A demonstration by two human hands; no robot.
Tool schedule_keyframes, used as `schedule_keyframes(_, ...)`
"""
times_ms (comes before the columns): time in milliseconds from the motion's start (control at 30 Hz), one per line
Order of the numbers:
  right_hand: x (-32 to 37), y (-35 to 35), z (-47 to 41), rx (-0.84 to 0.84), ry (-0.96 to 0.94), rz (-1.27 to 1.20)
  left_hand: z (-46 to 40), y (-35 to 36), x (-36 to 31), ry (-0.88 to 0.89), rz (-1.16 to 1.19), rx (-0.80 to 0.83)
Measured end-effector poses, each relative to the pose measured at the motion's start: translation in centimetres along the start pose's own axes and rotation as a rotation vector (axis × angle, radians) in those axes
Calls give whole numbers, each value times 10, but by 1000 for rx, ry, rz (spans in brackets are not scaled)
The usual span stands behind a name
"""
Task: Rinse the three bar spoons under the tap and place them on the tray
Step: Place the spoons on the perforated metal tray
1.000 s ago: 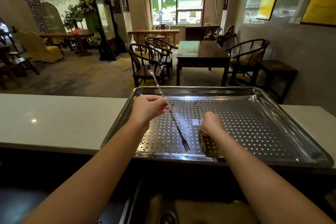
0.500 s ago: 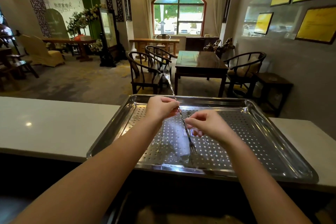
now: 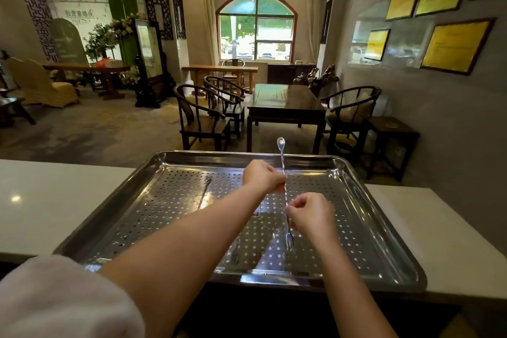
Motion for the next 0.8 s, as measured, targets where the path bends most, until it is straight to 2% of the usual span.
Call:
schedule_keyframes(167, -21, 11, -15, 37, 60, 151, -12, 28, 15, -41, -122, 21)
schedule_keyframes(467, -40, 21, -33, 104, 152, 257, -31, 50, 29, -47, -328, 62)
schedule_keyframes(800, -46, 32, -38, 97, 150, 279, -44, 56, 51, -65, -371, 81)
Point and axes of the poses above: each hand's wrist, its own z-axis away from the middle knuckle, its own y-axis out of the palm, x = y × z, the point moved 1 cm from there along -z, towards the middle knuckle
